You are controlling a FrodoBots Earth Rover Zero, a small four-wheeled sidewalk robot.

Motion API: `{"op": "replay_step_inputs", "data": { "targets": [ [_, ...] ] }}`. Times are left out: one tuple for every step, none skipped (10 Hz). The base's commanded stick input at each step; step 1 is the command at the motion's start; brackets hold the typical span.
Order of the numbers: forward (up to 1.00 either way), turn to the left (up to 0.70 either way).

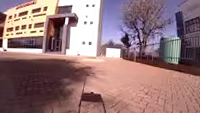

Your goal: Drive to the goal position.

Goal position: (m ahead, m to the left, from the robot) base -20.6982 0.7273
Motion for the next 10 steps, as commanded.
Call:
{"op": "replay_step_inputs", "data": {
  "targets": [
    [0.0, 0.0],
    [0.0, 0.0],
    [0.0, 0.0],
    [0.0, 0.0],
    [0.06, 0.0],
    [0.22, 0.0],
    [0.37, 0.0],
    [0.52, 0.0],
    [0.67, 0.0],
    [0.7, 0.0]
  ]
}}
